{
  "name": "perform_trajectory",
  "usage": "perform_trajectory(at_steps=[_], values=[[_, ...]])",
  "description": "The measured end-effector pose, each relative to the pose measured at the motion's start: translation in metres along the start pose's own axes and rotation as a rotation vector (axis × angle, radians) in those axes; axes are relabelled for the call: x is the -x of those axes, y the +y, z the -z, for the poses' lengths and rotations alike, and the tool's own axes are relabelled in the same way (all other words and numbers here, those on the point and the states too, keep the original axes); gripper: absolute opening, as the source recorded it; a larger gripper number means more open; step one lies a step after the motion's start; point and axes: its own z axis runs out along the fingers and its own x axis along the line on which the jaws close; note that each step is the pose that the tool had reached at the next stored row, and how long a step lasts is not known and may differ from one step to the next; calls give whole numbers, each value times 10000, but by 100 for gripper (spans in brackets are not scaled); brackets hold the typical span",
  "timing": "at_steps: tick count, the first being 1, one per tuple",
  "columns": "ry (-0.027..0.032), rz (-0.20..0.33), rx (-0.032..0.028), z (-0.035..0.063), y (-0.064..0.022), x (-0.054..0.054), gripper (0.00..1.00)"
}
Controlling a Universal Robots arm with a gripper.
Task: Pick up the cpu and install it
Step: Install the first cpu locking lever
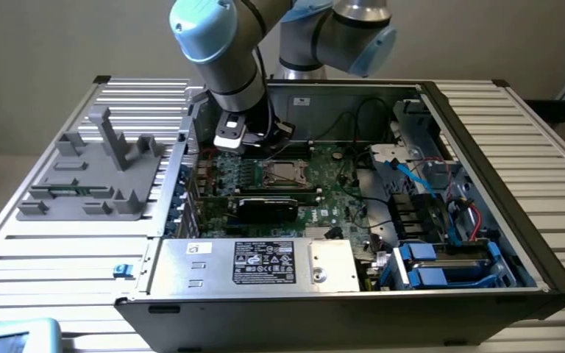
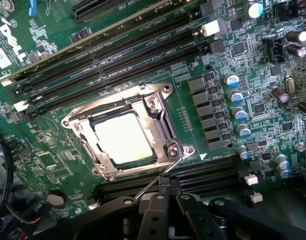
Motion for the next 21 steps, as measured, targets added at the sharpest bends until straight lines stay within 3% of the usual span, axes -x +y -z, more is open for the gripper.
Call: perform_trajectory(at_steps=[11, 21], values=[[-11, -36, -48, -30, -6, -41, 11], [-16, -177, -56, -33, -1, -32, 11]])
